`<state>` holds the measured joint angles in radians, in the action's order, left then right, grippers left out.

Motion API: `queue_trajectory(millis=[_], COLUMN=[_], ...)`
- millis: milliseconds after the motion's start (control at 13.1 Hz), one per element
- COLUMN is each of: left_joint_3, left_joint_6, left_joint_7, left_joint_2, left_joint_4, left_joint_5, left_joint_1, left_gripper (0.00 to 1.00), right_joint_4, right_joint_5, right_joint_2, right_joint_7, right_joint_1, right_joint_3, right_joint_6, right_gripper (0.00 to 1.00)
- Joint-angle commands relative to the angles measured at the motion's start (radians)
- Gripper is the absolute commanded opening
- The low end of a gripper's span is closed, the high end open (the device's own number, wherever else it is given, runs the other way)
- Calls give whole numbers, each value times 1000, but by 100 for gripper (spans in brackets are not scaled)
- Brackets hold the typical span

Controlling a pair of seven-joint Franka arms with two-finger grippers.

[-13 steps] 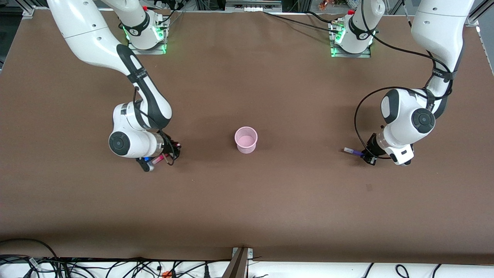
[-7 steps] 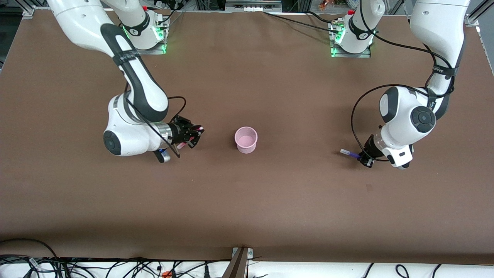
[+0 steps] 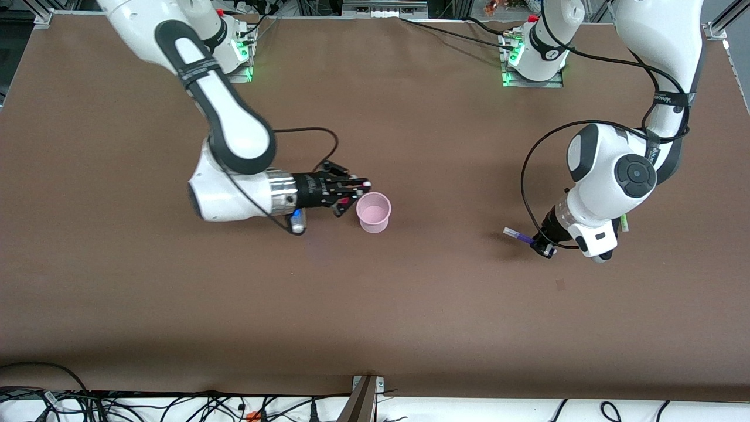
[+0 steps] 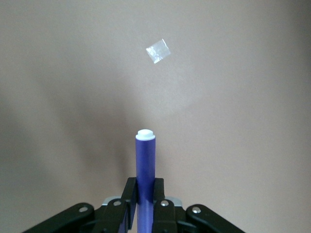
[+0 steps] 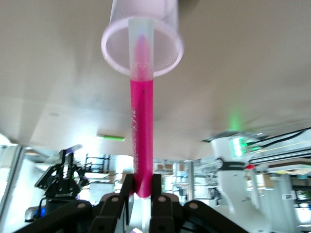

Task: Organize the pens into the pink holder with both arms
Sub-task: 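Carry the pink marker over the pink cup and drop it in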

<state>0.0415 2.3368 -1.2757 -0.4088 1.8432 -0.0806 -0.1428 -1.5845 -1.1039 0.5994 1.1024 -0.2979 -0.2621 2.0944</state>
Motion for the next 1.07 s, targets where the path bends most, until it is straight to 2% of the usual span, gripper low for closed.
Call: queue_trajectory(millis=[0,228,609,761,837,913,989], left_joint_3=[-12,-15,-15,-15,-15,-15,-15], left_joint_6=[-22,-22,-22,-22,-22,-22,-22], left_joint_7=[-27,-27,-28,-28,-28,-28,-28], left_joint_2=[-1,1,-2,-2,-2,-4,-7], left_joint_4=[-16,-16,-16,-16,-16,-16,-16], left_joint_5=[40,54,54,54,54,56,56], left_joint_1=[-23,-23,-24,-24,-24,-26,-26], left_gripper=[0,0,0,0,0,0,0], right_joint_4=[12,6,6,6,8,11,17], right_joint_5=[-85,-116,-108,-109,-112,-106,-103], right_joint_2=[16,42,86,112,128,137,135], right_joint_7=[16,4,-47,-96,-123,-137,-138], right_joint_1=[-53,-108,-116,-113,-104,-102,-102], right_joint_3=[0,0,1,3,3,4,10], right_joint_6=[73,154,176,184,187,188,196], right_gripper=[0,0,0,8,21,58,100])
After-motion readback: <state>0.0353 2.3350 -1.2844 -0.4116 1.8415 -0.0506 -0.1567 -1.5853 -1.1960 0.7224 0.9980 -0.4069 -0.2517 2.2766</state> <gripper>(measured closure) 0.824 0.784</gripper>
